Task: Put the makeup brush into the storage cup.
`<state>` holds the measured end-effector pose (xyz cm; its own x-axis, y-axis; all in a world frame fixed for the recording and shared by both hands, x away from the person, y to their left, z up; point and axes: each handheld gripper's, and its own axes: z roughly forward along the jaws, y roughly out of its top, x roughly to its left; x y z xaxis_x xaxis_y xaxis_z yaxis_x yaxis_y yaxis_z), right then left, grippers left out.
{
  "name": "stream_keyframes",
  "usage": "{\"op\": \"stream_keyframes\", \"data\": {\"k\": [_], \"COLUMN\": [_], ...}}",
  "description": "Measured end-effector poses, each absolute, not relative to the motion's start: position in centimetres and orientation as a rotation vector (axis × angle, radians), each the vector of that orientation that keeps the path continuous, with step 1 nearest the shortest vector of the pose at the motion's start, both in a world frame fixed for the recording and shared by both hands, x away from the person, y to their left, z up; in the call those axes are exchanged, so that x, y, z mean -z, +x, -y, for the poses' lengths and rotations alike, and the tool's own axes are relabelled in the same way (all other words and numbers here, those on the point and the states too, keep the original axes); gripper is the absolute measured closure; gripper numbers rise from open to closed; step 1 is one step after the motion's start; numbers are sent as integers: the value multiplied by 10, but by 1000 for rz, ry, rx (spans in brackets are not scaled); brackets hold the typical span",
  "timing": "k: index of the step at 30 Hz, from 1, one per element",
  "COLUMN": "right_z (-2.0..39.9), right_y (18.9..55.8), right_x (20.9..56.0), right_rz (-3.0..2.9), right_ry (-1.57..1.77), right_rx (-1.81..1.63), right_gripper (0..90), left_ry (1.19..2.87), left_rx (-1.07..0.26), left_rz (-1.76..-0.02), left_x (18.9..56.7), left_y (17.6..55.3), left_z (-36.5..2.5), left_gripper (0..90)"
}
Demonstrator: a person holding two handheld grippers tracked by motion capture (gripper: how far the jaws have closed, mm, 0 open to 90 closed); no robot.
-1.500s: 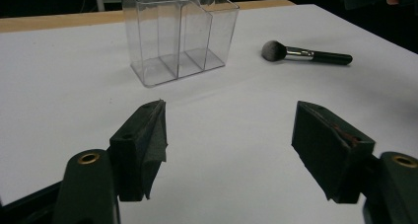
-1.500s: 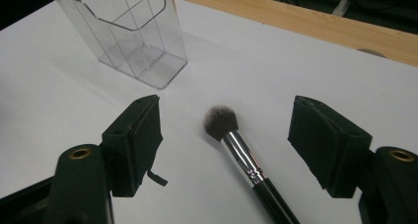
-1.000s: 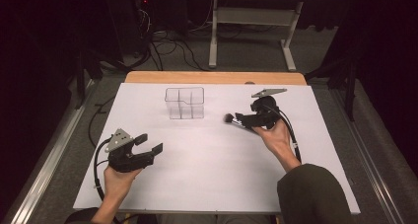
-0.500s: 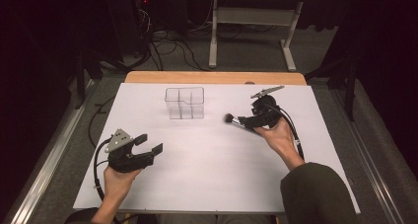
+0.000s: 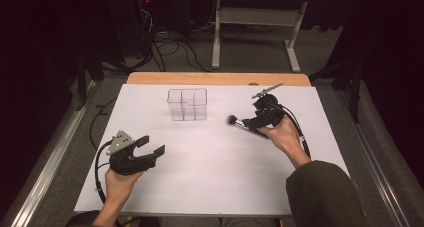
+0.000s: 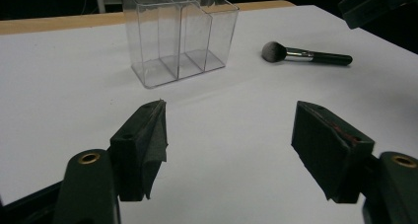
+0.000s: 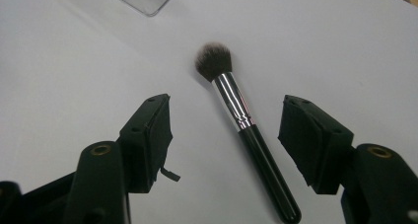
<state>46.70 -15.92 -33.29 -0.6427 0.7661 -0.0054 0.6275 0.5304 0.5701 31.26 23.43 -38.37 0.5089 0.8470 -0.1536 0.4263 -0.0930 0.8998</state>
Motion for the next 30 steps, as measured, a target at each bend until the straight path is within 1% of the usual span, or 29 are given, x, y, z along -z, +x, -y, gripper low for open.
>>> {"op": "stream_keyframes", "data": {"k": [5,30], "right_z": [159,149], "right_y": [471,483], "right_x": [331,328], "right_rz": [-2561,-2681], "right_ry": [1165,1144], "right_rx": [-740,-524], "right_gripper": [405,408], "left_ry": [1711,1719], "left_rx": [-506,-503], "left_rz": [-1085,-1081], "left_x": [384,384], "left_y": [313,313], "left_z": [-234,-234], "left_gripper": [298,301]}}
